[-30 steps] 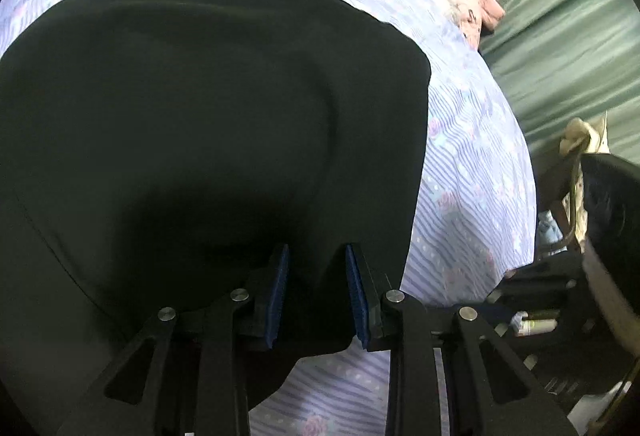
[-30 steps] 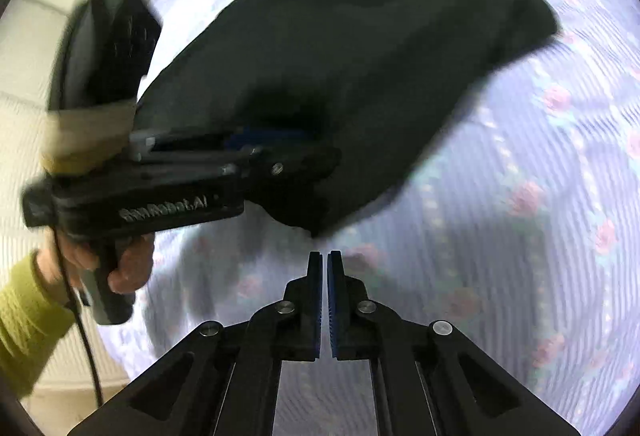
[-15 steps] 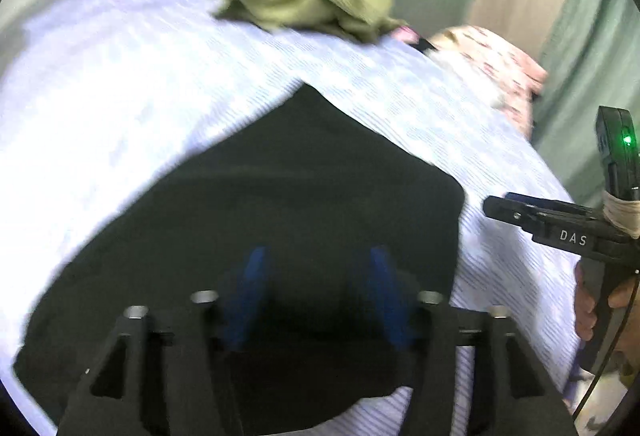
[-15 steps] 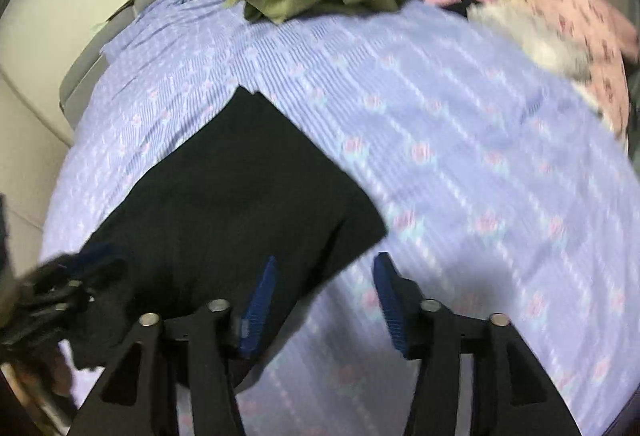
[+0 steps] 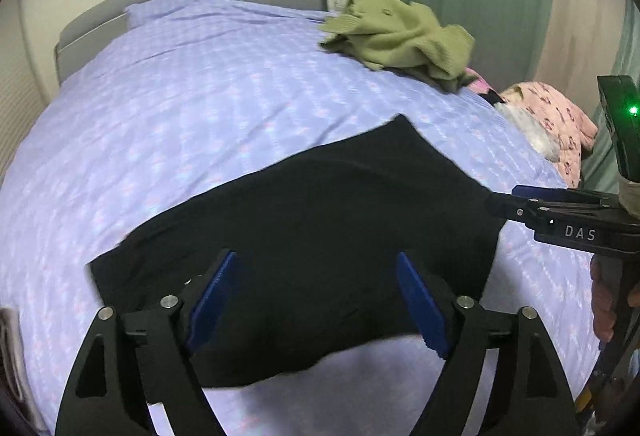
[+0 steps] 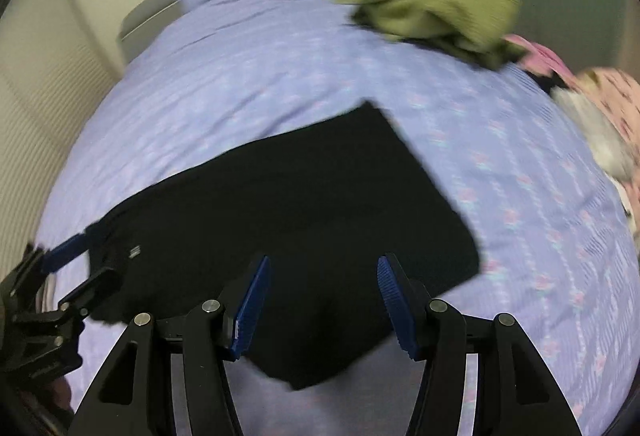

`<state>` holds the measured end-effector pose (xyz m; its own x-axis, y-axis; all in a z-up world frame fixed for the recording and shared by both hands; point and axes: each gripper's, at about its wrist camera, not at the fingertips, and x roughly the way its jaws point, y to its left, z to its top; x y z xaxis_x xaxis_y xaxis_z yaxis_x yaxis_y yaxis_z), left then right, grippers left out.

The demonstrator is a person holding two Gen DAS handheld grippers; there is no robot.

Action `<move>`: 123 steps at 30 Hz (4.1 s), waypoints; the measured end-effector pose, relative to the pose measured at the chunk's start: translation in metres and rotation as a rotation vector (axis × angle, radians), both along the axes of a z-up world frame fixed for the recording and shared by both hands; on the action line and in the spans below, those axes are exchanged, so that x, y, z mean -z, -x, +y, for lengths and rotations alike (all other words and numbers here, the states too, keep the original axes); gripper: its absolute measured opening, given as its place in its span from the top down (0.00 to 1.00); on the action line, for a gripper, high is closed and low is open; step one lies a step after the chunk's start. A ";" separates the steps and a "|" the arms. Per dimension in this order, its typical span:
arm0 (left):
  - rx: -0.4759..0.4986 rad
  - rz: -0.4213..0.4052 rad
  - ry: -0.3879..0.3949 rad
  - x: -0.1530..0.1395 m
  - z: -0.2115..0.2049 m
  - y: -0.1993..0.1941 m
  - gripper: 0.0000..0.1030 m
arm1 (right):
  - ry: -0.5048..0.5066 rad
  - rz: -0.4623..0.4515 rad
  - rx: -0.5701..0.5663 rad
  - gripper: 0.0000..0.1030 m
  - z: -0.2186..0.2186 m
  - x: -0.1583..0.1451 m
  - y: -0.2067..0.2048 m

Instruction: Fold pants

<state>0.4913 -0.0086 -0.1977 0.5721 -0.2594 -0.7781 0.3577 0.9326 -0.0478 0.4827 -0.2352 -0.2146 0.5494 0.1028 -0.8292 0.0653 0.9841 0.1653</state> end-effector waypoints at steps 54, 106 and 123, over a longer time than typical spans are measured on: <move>-0.257 0.419 0.526 0.126 0.256 -0.064 0.33 | 0.158 0.104 -0.333 0.26 0.273 0.051 -0.051; -0.385 0.370 0.174 -0.005 0.100 -0.094 0.75 | 0.168 0.000 -0.165 0.26 0.119 -0.008 -0.007; -0.151 0.565 0.094 0.087 -0.165 -0.158 0.68 | 0.174 0.043 0.024 0.26 -0.068 -0.006 0.009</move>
<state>0.6492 -0.1732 -0.2847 0.1120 -0.2897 -0.9505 0.1164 0.9538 -0.2769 0.4737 -0.3036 -0.2083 0.5136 -0.0573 -0.8561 0.0924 0.9957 -0.0112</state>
